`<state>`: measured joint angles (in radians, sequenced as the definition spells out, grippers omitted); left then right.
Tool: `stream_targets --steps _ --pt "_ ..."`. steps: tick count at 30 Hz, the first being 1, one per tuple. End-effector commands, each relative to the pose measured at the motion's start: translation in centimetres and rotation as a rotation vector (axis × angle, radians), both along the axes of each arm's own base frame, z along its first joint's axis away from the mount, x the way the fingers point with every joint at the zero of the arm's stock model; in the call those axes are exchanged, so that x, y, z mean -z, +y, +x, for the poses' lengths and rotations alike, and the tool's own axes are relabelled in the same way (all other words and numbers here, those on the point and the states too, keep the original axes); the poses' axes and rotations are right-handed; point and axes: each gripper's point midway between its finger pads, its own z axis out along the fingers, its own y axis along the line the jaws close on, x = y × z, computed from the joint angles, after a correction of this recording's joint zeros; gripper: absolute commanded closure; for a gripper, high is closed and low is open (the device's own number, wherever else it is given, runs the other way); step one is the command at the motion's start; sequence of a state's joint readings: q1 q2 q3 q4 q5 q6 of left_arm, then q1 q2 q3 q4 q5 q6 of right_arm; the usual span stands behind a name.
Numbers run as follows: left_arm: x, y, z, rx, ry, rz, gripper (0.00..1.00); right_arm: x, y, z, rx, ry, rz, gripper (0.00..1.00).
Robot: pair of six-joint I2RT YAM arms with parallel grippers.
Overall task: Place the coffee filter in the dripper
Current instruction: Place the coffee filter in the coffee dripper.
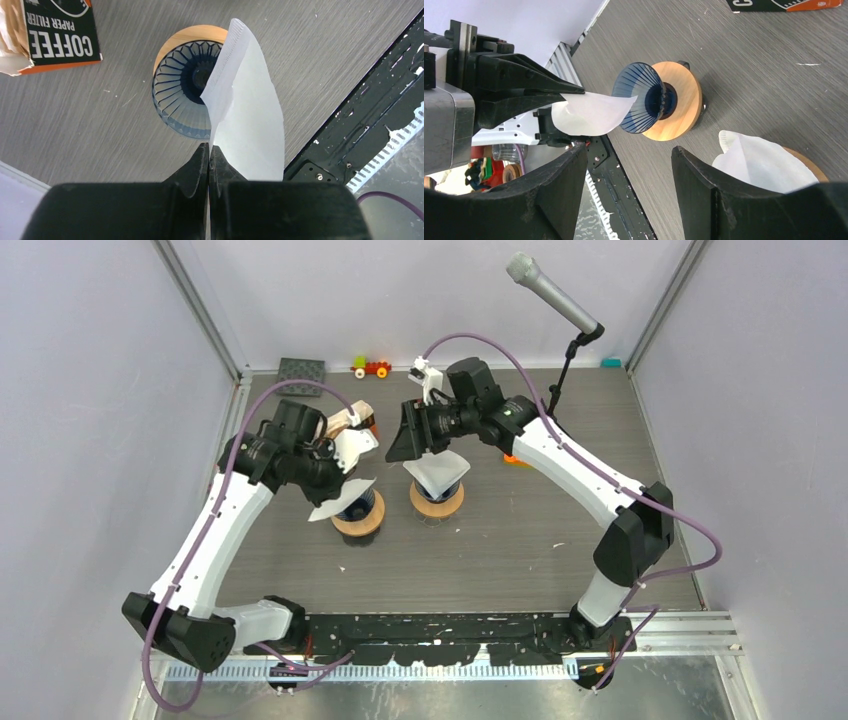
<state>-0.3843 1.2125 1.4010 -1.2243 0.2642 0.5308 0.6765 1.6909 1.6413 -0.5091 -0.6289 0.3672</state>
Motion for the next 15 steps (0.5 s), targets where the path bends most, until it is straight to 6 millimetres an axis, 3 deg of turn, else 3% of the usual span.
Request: stream_targets --steps 1,15 --pt "0.6 0.1 0.3 0.037 0.003 -0.036 1.0 -0.4 0.8 0.5 0.007 -0.024 0.029 0.33" --pt "2.1 -0.4 1.5 0.064 -0.016 -0.099 1.0 2.5 3.2 0.5 -0.068 0.026 0.008 0.32"
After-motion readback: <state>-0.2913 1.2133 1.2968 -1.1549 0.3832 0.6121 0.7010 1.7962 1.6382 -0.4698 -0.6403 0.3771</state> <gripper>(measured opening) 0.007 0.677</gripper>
